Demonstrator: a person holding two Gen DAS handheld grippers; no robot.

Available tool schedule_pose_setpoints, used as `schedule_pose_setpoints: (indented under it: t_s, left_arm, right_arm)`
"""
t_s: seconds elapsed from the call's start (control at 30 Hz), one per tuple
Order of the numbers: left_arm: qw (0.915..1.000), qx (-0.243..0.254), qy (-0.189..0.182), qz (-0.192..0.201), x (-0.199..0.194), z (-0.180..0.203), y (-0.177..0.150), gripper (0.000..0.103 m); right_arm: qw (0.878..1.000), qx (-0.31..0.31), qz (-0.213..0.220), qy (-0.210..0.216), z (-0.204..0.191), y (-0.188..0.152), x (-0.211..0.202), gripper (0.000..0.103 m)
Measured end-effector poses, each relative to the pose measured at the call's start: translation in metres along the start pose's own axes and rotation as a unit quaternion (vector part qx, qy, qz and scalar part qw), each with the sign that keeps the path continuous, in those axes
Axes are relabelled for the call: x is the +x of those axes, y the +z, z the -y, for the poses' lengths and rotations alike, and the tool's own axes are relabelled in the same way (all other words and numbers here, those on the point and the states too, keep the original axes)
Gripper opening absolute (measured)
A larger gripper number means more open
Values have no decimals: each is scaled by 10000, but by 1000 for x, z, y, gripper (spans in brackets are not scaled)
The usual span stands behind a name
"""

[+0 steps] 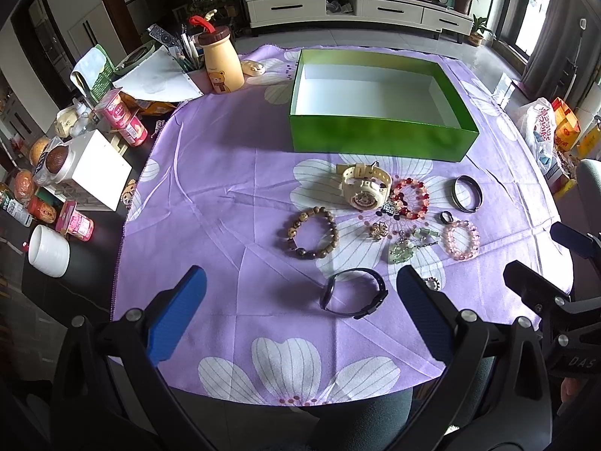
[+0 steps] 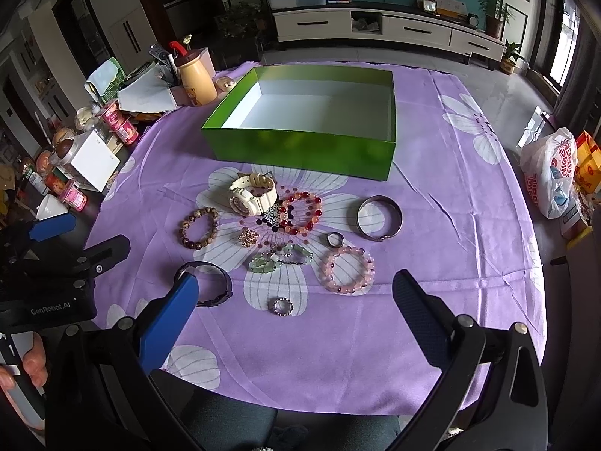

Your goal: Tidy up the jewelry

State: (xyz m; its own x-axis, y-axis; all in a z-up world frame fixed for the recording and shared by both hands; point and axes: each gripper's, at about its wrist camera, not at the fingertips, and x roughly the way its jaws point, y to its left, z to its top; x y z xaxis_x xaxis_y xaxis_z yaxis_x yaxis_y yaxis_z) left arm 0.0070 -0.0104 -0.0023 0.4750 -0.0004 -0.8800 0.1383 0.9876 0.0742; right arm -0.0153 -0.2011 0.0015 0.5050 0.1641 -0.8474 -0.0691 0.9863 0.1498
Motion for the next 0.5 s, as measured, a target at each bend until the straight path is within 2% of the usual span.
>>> schedule_pose_setpoints:
  t_s: [0.5]
  left_arm:
    - [9999,101,20,20,1,6,0,101]
  right_arm:
    - [9999,74,49,-67,7,-1,-4,102]
